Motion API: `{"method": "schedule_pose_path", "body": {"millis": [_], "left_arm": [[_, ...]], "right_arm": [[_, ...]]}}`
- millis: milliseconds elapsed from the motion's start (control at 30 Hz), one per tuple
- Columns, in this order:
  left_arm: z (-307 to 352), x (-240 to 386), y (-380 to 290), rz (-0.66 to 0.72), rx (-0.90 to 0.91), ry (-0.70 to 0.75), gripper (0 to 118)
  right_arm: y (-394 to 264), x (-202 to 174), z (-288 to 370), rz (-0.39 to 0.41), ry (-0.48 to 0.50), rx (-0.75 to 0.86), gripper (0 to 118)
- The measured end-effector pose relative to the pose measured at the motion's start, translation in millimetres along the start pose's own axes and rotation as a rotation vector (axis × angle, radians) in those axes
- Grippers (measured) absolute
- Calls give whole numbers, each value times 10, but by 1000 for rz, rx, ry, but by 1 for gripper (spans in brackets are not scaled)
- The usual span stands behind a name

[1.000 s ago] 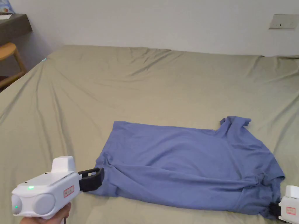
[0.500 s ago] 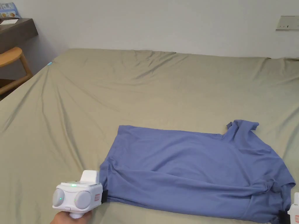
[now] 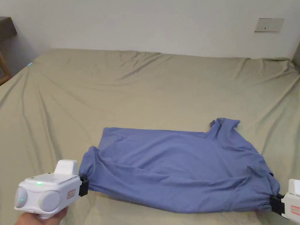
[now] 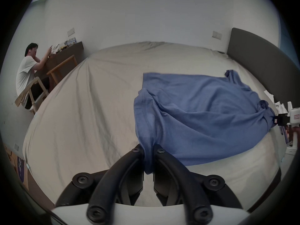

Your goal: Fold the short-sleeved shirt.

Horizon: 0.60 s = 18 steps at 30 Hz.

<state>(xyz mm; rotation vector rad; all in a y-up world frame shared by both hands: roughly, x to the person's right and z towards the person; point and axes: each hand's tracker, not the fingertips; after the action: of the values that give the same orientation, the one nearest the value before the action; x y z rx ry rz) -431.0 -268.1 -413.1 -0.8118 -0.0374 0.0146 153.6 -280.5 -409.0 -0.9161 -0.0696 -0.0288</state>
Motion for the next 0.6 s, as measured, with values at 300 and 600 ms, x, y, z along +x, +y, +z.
{"method": "schedule_pose_path", "body": {"millis": [300, 600], "left_arm": [[692, -331, -519, 154, -11, -64, 10], [787, -267, -1651, 158, -126, -66, 10]], "right_arm": [[-445, 215, 930, 47, 9, 4, 10], [-1587, 228, 788, 31, -5, -155, 10]]}}
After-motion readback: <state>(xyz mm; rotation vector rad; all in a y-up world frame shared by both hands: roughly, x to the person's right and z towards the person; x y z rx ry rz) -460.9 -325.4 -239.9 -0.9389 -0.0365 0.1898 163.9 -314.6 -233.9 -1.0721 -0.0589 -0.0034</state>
